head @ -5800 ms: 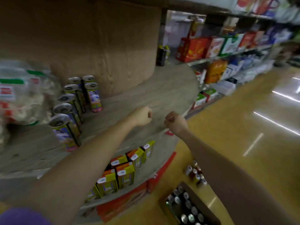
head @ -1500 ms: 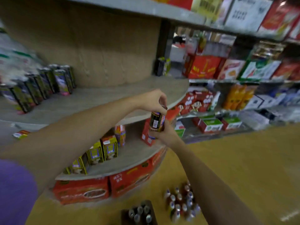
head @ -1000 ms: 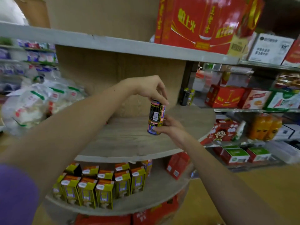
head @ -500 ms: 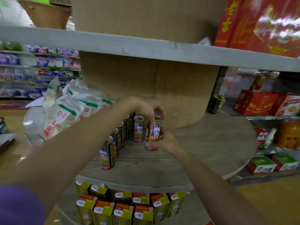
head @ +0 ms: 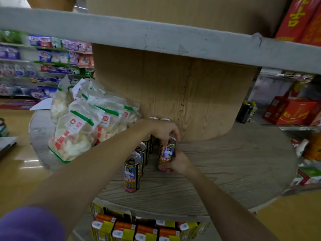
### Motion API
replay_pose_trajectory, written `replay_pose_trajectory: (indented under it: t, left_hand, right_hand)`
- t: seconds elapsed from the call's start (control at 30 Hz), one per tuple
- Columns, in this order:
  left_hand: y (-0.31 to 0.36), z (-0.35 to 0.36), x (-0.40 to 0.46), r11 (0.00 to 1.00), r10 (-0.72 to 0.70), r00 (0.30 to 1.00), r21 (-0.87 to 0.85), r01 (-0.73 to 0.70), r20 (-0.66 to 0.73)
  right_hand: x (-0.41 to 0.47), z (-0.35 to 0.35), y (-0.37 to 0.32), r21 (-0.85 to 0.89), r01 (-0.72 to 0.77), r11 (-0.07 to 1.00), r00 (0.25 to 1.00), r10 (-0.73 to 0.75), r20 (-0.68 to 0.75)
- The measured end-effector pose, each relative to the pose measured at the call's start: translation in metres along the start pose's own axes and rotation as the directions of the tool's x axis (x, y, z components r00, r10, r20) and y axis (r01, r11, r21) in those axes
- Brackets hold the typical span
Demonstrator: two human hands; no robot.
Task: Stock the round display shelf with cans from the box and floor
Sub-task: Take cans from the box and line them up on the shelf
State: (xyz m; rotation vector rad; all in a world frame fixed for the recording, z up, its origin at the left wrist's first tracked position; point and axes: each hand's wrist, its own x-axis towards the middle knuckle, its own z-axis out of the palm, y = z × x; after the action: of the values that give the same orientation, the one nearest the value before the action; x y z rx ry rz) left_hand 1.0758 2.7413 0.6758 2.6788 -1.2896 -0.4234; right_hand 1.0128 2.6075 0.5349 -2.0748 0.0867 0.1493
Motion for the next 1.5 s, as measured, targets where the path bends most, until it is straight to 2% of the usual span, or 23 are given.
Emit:
replay_pose_trajectory:
  t: [0.27, 0.57, 0.7, 0.83, 1.0, 1.1, 1.17, 1.33, 1.5]
  left_hand:
    - [-0.008, -0.010, 0.005, 0.999, 0.046, 0.999, -0.011, -0.046, -0.004]
    - [-0.024, 0.010, 0.003, 0.999, 0.044, 0.998, 0.025, -0.044, -0.034]
    - [-0.021, 0.015, 0.001, 0.999, 0.035, 0.998, 0.010, -0.035, -0.059]
    - [-0.017, 0.017, -0.002, 0.994, 0.062, 0.996, 0.089, -0.057, -0.059]
    - [-0.006, 0.015, -0.005, 0.989, 0.057, 0.995, 0.138, -0.045, -0.085]
    - [-0.002, 0.015, -0.008, 0.995, 0.048, 0.992, 0.095, -0.037, -0.115]
    - [0.000, 0.010, -0.013, 0.999, 0.046, 0.980, -0.003, -0.047, -0.194]
    - [-0.011, -0.015, -0.031, 0.970, -0.100, 0.910, -0.245, -0.002, -0.403]
    - [-0.045, -0.016, -0.045, 0.935, -0.316, 0.824, -0.304, 0.184, -0.470]
  right_hand:
    - [0.017, 0.007, -0.008, 0.024, 0.053, 0.998, 0.994, -0.051, -0.095]
    - [0.018, 0.018, 0.002, -0.044, 0.032, 0.999, 0.994, -0.036, -0.098]
    - [0.020, 0.019, -0.001, -0.054, -0.028, 0.998, 0.996, 0.023, -0.088]
    - [0.023, 0.022, -0.005, -0.054, -0.095, 0.994, 0.989, 0.088, -0.116]
    - [0.023, 0.027, -0.011, -0.185, -0.119, 0.976, 0.979, 0.083, -0.189]
    - [0.016, 0.024, -0.010, -0.222, -0.090, 0.971, 0.984, 0.052, -0.172]
    - [0.013, 0.019, -0.009, -0.238, -0.080, 0.968, 0.983, 0.037, -0.182]
    - [0.004, -0.005, -0.023, -0.203, 0.053, 0.978, 0.961, -0.106, -0.257]
    - [0.001, -0.028, -0.047, -0.098, 0.121, 0.988, 0.892, -0.152, -0.426]
